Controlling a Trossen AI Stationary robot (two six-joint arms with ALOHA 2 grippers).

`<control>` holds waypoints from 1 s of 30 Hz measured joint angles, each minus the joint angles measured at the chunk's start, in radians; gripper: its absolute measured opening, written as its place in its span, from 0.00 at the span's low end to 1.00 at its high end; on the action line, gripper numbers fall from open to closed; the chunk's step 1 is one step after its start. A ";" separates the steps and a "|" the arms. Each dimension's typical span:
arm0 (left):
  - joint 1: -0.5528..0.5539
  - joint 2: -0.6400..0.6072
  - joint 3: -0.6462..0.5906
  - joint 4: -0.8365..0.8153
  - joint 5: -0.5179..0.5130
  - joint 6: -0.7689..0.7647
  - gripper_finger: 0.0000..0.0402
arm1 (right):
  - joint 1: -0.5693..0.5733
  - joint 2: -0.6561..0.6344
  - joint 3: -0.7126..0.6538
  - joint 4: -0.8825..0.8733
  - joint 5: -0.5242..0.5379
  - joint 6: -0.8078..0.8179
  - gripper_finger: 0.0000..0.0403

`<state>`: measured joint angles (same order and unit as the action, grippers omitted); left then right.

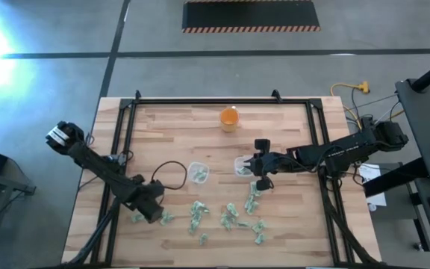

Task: Pick and place items into bin
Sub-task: Put the green sweetener bag into the left transparent food container

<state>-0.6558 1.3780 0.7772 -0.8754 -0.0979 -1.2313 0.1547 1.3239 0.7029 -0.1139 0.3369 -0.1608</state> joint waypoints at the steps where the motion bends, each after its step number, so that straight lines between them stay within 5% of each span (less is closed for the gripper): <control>1: 0.009 0.000 0.014 0.000 -0.034 0.029 0.00 | 0.000 0.000 0.000 0.000 0.000 0.000 0.14; 14: 0.192 -0.002 0.175 0.114 -0.578 0.613 0.00 | 0.000 0.000 0.000 0.000 0.000 0.003 0.14; 21: 0.327 -0.002 0.153 0.435 -0.585 0.971 0.00 | 0.000 0.000 0.000 0.000 0.000 0.003 0.14; 30: 0.439 0.073 0.149 0.449 -0.447 1.003 0.00 | 0.000 0.000 0.000 -0.001 0.000 0.002 0.14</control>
<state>-0.2173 1.4514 0.9260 -0.4263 -0.5447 -0.2279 0.1547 1.3239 0.7029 -0.1150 0.3370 -0.1589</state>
